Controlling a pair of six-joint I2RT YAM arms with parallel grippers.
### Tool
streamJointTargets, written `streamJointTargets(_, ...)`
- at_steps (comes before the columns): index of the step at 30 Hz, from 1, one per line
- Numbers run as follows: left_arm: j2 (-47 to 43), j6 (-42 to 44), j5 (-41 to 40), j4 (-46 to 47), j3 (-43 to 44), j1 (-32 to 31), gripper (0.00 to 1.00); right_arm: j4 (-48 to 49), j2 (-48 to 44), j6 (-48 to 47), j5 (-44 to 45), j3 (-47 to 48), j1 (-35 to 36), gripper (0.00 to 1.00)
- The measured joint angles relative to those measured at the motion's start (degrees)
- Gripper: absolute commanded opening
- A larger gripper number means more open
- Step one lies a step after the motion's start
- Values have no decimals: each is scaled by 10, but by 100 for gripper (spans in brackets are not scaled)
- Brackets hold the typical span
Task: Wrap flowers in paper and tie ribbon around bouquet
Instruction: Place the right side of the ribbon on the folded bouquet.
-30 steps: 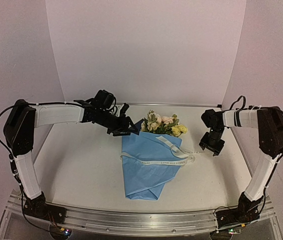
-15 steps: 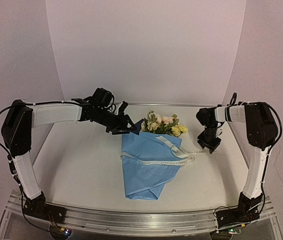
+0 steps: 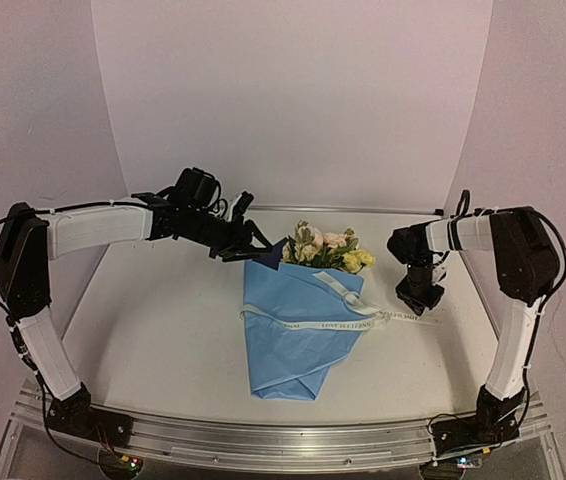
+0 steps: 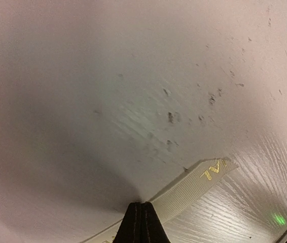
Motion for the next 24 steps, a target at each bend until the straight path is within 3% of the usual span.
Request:
streamJointTargets(4, 0, 0, 1, 1, 0, 1, 46, 13, -57, -1, 6, -67, 2, 1)
streamJointTargets(6, 0, 1, 2, 1, 0, 1, 46, 19, -101, -4, 3, -99, 2, 16)
streamJointTargets(13, 0, 10, 3, 0, 0, 3, 46, 95, -162, -70, -63, -72, 17, 45)
streamJointTargets(19, 0, 14, 3, 0, 0, 10, 46, 138, -137, -155, -132, 21, 77, 48)
streamJointTargets(24, -1, 13, 0, 0, -2, 15, 46, 151, -118, -160, -173, 40, 117, 51)
